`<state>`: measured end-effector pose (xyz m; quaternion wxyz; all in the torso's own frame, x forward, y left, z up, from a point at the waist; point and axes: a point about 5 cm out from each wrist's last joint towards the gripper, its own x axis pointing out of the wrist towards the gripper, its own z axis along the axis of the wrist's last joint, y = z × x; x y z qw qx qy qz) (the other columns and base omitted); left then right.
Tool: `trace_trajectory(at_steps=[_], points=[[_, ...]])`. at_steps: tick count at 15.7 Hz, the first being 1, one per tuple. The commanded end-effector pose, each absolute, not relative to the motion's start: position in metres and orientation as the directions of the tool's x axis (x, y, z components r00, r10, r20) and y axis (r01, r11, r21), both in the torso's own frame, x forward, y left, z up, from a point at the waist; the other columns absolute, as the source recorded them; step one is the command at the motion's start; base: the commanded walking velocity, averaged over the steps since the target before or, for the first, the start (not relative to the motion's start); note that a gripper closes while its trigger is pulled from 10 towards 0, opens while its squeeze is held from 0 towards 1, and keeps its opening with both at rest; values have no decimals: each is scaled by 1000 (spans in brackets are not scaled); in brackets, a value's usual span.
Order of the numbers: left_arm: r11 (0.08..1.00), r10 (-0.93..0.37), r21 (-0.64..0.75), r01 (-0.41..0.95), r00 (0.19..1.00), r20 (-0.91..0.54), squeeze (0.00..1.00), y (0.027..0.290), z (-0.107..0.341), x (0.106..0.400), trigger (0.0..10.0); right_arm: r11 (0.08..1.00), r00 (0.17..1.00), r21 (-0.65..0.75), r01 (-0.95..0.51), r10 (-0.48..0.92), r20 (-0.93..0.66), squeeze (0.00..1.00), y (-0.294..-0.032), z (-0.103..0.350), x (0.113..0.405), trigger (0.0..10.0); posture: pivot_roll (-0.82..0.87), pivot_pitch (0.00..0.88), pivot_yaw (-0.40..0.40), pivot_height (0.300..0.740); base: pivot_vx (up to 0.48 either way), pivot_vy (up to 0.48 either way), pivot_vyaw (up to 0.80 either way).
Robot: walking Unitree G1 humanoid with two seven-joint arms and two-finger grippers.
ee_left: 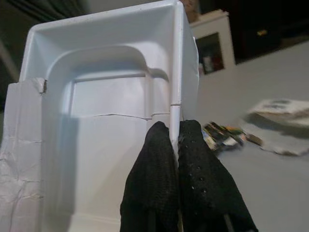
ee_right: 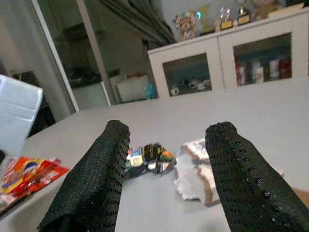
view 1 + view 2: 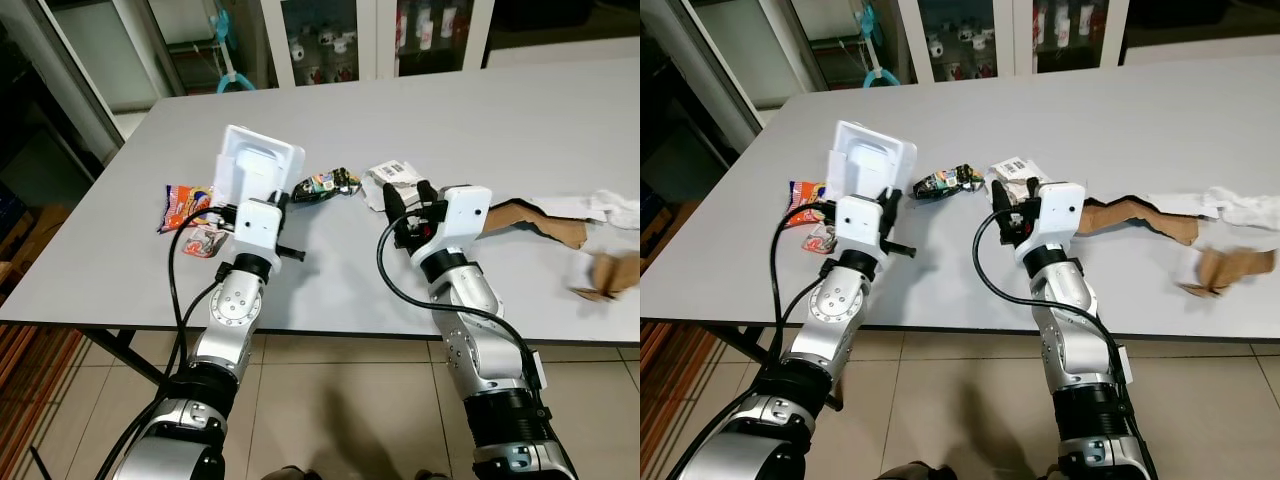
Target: Picking trash to rubbish bin
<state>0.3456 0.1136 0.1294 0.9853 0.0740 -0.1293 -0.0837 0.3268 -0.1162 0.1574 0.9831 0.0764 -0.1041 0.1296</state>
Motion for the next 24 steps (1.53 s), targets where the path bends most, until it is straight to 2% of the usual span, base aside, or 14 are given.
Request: trace_trajectory(at_steps=[1,7,13,17,22,24], points=[[985,-121,152,84,959,256,0,127,133,346,10000,956,945,124,-266,233,231,0,-115,159,329,10000,-4,0,165,740,0,0,0],[992,-51,124,12,948,315,0,128,143,343,10000,974,953,87,-210,183,241,0,-124,160,333,10000,-38,0,147,740,0,0,0],[993,-73,110,42,950,303,0,110,135,337,10000,967,955,88,-240,219,199,0,-118,147,331,10000,-25,0,63,740,0,0,0],[994,-90,90,67,952,291,0,95,132,334,10000,968,956,76,-239,221,194,0,-125,146,332,10000,-4,0,22,740,0,0,0],[991,-125,78,107,949,288,0,81,132,331,10000,968,957,82,-238,220,191,0,-123,147,330,10000,-9,26,12,740,0,0,0],[990,-123,103,98,952,279,0,92,130,332,10000,969,960,102,-223,201,194,0,-122,146,333,10000,15,25,43,740,0,0,0]])
